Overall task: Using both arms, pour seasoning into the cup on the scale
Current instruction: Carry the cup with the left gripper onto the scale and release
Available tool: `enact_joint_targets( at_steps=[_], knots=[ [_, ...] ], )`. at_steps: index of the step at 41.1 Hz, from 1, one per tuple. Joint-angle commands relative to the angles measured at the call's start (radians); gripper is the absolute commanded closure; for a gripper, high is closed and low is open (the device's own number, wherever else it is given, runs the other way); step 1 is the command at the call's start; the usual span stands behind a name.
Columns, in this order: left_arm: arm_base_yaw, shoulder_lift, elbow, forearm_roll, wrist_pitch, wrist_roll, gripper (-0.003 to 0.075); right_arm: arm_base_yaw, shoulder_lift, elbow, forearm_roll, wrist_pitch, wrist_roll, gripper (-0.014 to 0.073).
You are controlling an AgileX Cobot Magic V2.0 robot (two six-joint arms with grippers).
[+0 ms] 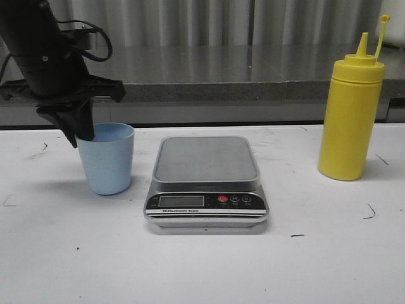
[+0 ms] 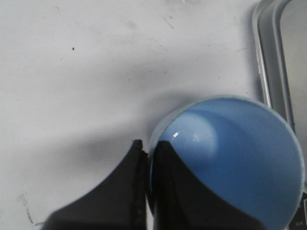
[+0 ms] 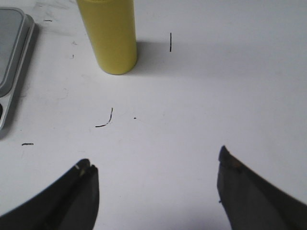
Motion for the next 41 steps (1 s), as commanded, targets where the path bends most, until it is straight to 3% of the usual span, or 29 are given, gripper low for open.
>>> enact_joint_targets(
  at_steps=[1, 21, 32, 41],
  knots=[
    [-0.022, -0.098, -0.056, -0.004, -0.002, -0.005, 0.074, -0.003, 0.002, -0.031, -0.004, -0.065, -0.012, 0.0055],
    [-0.226, -0.121, -0.223, 0.03, -0.029, -0.01, 0.0741, -0.003, 0.002, -0.031, -0.004, -0.064, -0.012, 0.0055],
    [-0.239, 0.038, -0.371, 0.032, 0.06, -0.01, 0.0741, -0.003, 0.002, -0.031, -0.004, -0.064, -0.012, 0.0055],
    [-0.239, 0.099, -0.396, 0.023, 0.085, -0.01, 0.074, -0.003, 0.002, -0.031, -0.004, -0.064, -0.012, 0.0055]
  ],
)
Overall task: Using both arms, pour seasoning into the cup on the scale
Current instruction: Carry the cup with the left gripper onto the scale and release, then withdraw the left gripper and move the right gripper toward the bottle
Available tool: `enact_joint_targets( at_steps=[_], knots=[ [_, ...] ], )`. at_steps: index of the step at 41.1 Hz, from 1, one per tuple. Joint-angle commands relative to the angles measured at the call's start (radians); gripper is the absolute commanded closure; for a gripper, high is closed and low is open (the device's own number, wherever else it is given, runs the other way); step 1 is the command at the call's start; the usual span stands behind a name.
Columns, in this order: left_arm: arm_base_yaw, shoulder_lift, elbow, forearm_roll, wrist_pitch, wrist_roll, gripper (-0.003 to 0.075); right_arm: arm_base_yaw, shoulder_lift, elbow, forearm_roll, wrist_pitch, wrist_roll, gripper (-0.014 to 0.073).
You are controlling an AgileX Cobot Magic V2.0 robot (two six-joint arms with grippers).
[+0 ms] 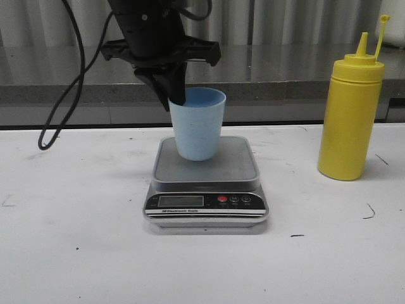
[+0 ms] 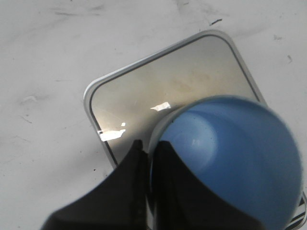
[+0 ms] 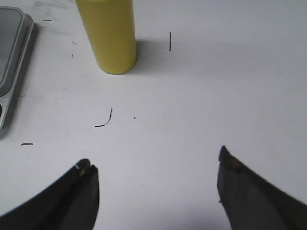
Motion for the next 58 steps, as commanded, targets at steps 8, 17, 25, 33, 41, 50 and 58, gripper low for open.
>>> enact_joint_targets(
  at_steps=[8, 17, 25, 33, 41, 50, 58],
  knots=[
    [-0.005, -0.047, -0.036, -0.024, -0.036, -0.01, 0.0709, -0.003, 0.002, -0.031, -0.004, -0.064, -0.012, 0.0055],
    [-0.005, -0.059, -0.036, -0.042, -0.037, -0.01, 0.0342, -0.003, 0.002, -0.031, -0.004, -0.064, -0.012, 0.0055],
    [-0.005, -0.142, -0.034, -0.018, -0.03, -0.008, 0.0322, -0.003, 0.002, -0.031, -0.004, -0.064, -0.012, 0.0055],
    [-0.005, -0.315, 0.063, 0.05, -0.034, -0.008, 0.0324, -0.003, 0.002, -0.031, -0.004, -0.064, -0.012, 0.0055],
    [0.002, -0.557, 0.304, 0.068, -0.145, -0.008, 0.0338, -0.003, 0.002, -0.031, -0.004, -0.064, -0.012, 0.0055],
    [0.046, -0.828, 0.551, 0.07, -0.209, -0.01, 0.0355, -0.003, 0.002, -0.031, -0.004, -0.064, -0.012, 0.0055],
    [0.129, -1.055, 0.722, 0.04, -0.201, -0.016, 0.0355, -0.003, 0.002, -0.031, -0.004, -0.064, -0.012, 0.0055]
  ],
)
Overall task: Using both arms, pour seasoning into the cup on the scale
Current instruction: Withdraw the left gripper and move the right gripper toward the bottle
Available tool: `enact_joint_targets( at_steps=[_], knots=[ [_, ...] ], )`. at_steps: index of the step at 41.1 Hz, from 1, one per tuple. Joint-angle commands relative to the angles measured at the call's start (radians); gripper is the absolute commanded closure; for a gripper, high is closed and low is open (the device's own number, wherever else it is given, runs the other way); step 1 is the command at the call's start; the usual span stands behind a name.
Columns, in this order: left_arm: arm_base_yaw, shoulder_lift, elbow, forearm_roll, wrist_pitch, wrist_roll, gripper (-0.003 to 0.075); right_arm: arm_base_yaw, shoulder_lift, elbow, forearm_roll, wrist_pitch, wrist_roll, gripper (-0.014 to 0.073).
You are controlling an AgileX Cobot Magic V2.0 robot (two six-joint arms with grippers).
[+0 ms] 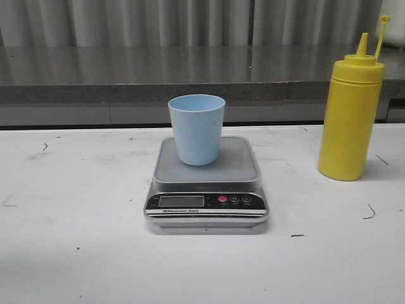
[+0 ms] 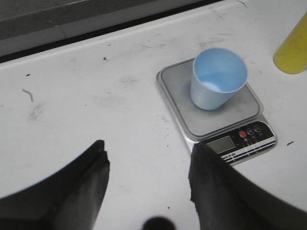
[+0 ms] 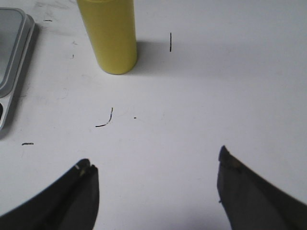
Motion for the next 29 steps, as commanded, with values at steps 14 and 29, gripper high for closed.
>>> enact_joint_targets(
  at_steps=[14, 29],
  knots=[
    [0.025, -0.49, 0.277, -0.031, -0.074, -0.013, 0.0355, -0.003, 0.002, -0.031, -0.004, -0.064, -0.012, 0.0055],
    [0.025, -0.621, 0.367, -0.031, -0.078, -0.013, 0.0355, -0.003, 0.002, -0.031, -0.004, -0.064, -0.012, 0.0055]
  ],
)
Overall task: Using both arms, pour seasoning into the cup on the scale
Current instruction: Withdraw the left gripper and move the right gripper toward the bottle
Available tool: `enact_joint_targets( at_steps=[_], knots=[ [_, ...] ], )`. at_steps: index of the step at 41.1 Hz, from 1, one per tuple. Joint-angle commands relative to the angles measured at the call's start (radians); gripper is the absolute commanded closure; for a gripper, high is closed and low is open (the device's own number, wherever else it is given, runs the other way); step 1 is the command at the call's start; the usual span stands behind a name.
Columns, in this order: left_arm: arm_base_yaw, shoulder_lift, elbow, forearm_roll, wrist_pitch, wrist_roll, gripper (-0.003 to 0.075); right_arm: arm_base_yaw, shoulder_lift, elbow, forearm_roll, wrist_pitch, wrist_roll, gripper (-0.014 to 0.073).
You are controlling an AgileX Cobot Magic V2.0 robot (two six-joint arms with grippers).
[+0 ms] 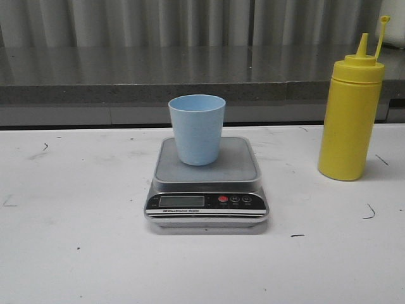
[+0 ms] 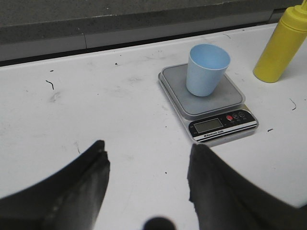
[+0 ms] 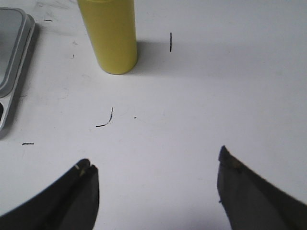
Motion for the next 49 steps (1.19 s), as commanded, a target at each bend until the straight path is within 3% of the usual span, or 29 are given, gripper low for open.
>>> enact_joint_targets(
  at_steps=[1, 23, 30, 37, 43, 49],
  knots=[
    [0.003, 0.003, -0.025, -0.008, -0.078, -0.007, 0.0355, -0.003, 0.002, -0.031, -0.004, -0.064, -0.012, 0.0055],
    [0.003, 0.003, -0.025, -0.008, -0.078, -0.007, 0.0355, -0.003, 0.002, -0.031, -0.003, -0.076, -0.012, 0.0055],
    [0.003, 0.003, -0.025, -0.008, -0.078, -0.007, 0.0355, -0.002, 0.025, -0.032, 0.054, -0.095, -0.043, 0.0053],
    [0.003, 0.003, -0.025, -0.008, -0.078, -0.007, 0.0355, 0.061, 0.08, -0.055, 0.092, -0.102, -0.151, 0.004],
    [0.003, 0.003, -0.025, -0.008, -0.078, -0.007, 0.0355, 0.133, 0.134, -0.087, 0.098, -0.105, -0.165, -0.0048],
    [0.003, 0.003, -0.025, -0.008, -0.078, -0.007, 0.0355, 0.145, 0.192, -0.079, 0.16, -0.191, -0.164, -0.0052]
  ],
)
